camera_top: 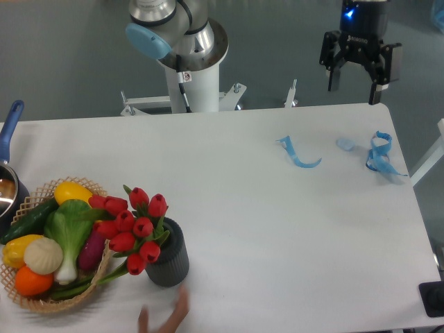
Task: Pick up the flowers from the vase
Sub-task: 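Move the open gripper across the table toward the red tulips in the vase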
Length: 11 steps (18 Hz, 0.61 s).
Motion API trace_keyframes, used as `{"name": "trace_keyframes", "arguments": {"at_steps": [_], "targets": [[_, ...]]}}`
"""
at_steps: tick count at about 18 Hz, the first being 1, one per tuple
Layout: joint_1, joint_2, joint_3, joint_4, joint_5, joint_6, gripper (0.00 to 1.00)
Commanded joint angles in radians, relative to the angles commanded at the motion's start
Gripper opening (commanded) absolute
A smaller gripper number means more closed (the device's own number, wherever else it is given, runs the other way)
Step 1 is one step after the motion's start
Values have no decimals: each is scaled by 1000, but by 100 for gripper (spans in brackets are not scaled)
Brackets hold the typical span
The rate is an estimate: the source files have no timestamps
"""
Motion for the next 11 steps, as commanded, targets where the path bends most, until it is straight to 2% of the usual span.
{"name": "trace_keyframes", "arguments": {"at_steps": [4,7,11], "targets": [[-2,8,-8,0,-6,-6,100],[-2,17,-43,2,-8,-6,100],[-5,20,-49,2,-49,-142,100]]}}
